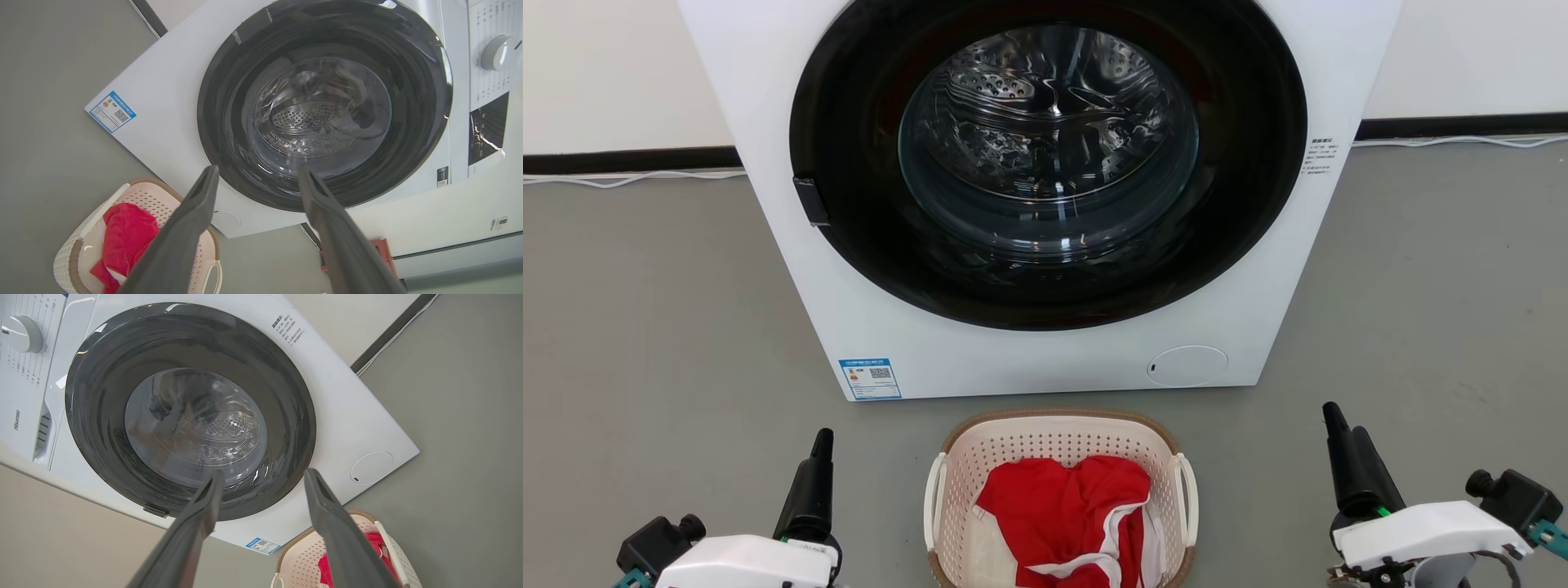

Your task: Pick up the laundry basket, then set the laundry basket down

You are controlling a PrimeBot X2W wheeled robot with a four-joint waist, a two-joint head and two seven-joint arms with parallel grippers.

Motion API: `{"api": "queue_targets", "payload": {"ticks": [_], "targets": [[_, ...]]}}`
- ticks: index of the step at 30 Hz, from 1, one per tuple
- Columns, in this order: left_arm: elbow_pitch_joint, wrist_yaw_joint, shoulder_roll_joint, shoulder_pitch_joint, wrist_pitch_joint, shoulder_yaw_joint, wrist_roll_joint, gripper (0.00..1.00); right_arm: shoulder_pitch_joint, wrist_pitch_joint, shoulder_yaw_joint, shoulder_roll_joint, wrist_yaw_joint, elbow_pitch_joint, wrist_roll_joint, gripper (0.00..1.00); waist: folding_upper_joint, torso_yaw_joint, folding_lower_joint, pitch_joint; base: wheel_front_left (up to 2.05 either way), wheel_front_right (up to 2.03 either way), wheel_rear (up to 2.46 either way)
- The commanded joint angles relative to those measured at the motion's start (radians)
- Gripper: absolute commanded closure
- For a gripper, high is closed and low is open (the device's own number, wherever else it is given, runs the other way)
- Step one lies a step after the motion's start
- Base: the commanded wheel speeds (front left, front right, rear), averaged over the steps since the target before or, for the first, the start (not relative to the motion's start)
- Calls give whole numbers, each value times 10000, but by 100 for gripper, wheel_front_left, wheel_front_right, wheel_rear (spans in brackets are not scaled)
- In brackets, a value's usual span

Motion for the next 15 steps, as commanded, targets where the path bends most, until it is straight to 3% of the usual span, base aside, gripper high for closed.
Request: {"api": "queue_targets", "payload": {"ticks": [1,15], "targets": [[-336,31,93,-205,-118,104,286,0,-376,-160,192,-123,32,-315,-350,0,0,-8,-1,1,0,0,0],[-568,17,157,-155,-563,275,2783,0,-564,-658,629,-280,42,-255,-2105,0,0,-109,-1,38,0,0,0]]}}
